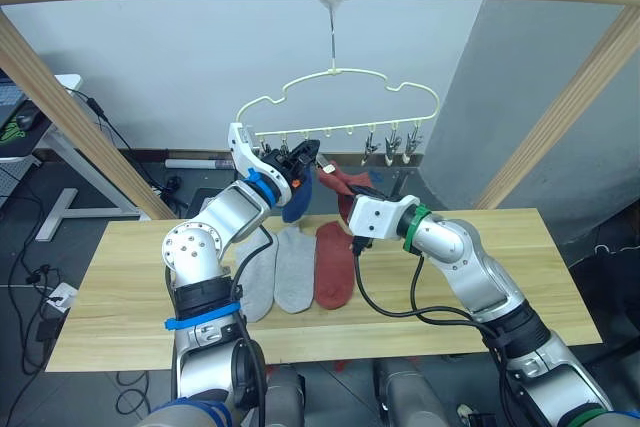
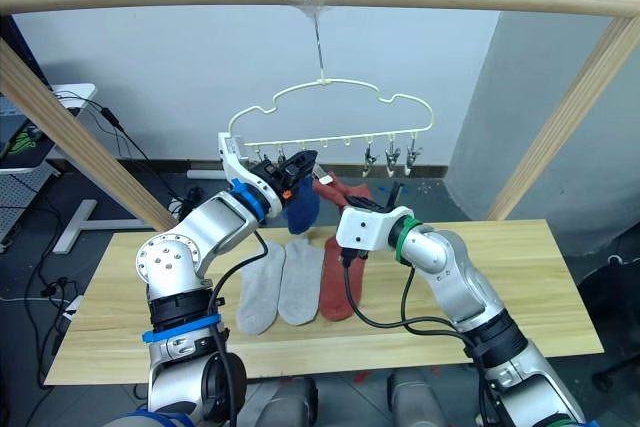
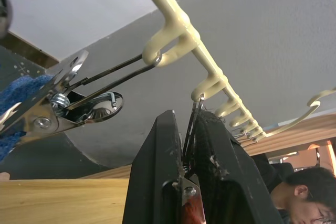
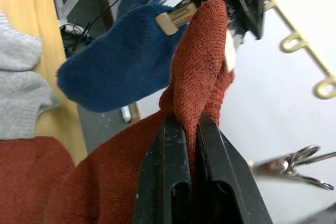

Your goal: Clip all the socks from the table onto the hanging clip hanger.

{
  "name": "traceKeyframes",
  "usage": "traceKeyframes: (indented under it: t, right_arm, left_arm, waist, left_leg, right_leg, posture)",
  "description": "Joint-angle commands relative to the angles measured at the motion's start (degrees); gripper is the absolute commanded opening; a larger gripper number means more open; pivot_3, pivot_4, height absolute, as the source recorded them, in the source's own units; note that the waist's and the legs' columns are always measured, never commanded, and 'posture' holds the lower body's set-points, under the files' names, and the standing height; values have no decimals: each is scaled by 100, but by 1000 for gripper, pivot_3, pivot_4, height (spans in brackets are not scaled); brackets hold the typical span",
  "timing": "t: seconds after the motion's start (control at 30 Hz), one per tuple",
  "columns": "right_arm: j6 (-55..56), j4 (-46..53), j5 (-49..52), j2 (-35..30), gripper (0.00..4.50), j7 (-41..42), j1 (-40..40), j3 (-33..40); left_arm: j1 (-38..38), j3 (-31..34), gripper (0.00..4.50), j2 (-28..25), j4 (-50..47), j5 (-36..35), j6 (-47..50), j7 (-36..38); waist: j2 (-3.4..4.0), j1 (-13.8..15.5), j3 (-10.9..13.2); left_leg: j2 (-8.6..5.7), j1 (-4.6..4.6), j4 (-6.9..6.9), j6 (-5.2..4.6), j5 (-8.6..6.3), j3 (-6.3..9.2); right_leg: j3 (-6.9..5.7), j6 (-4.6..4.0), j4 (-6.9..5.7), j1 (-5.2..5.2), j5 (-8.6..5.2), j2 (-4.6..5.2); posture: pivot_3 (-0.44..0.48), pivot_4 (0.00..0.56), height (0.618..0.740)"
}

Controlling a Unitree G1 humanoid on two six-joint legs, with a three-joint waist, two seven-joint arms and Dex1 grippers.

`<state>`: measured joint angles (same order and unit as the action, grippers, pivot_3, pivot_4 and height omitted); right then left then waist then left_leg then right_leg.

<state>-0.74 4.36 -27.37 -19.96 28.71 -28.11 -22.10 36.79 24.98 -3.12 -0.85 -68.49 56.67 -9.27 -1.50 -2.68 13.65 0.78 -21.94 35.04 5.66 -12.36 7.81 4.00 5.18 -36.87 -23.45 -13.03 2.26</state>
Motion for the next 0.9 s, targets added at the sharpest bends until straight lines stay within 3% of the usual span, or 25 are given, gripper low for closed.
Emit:
traceKeyframes:
  t: [0.03, 0.2, 0.37, 0.5, 0.6, 0.67, 0.83, 0.9]
  right_arm:
    - [102, 99, 1, 57, 25, -40, -137, -3]
    - [113, 70, 9, 56, 0, -30, -121, 17]
    - [145, 2, 55, 39, 0, -34, -110, 53]
    - [125, -122, 156, 96, 0, -59, -123, 109]
    - [2, -272, 411, 287, 0, -71, -100, 204]
    - [-109, -344, 612, 415, 0, -18, -75, 273]
    - [-515, -442, 1226, 665, 1496, 93, 75, 536]
    - [-654, -424, 1348, 639, 2212, 140, 206, 617]
  left_arm:
    - [-51, -99, 92, -68, -112, 21, -120, 57]
    - [-72, -98, 1756, -138, -178, -118, -174, 114]
    - [-90, -60, 3147, -177, -252, -351, -125, 34]
    - [-269, -2, 4349, -397, -587, -1102, 179, -35]
    - [-561, -27, 4467, -786, -796, -1830, 487, -25]
    - [-734, -160, 4467, -1166, -918, -1907, 648, 87]
    - [-1582, -818, 4500, -2520, -1911, -1093, 951, 1127]
    - [-1957, -1144, 4500, -3039, -2370, -345, 632, 1721]
  waist:
    - [0, 0, 0]
    - [0, 4, 0]
    - [-2, 39, 1]
    - [-4, 45, 3]
    - [-4, 39, 3]
    - [-4, 42, 3]
    - [-8, 76, 5]
    - [-8, 104, 5]
  left_leg:
    - [0, 0, 0, 0, 0, 0]
    - [0, -2, -1, 0, 0, 0]
    - [0, -7, -2, 0, 0, 1]
    - [0, -8, -5, 0, 0, 0]
    - [2, -6, -9, 0, 0, 1]
    - [3, -7, -11, 0, 0, 1]
    - [1, -9, -13, -1, -1, 1]
    - [2, -11, -14, -1, -1, 2]
  right_leg:
    - [0, 0, 0, 0, 0, 0]
    - [0, 0, 0, -3, 0, 0]
    - [0, 0, 2, -7, 0, 0]
    - [0, -1, 2, -9, -1, 0]
    - [0, -3, 1, -11, -2, 0]
    - [0, -4, -1, -14, -3, 0]
    - [0, -11, 0, -16, -6, 0]
    - [0, -40, 0, -17, -22, 0]
  posture:
    - [24, 192, 740]
    - [24, 192, 740]
    - [34, 196, 740]
    - [42, 197, 740]
    - [42, 197, 740]
    - [50, 197, 740]
    - [75, 199, 740]
    - [82, 200, 740]
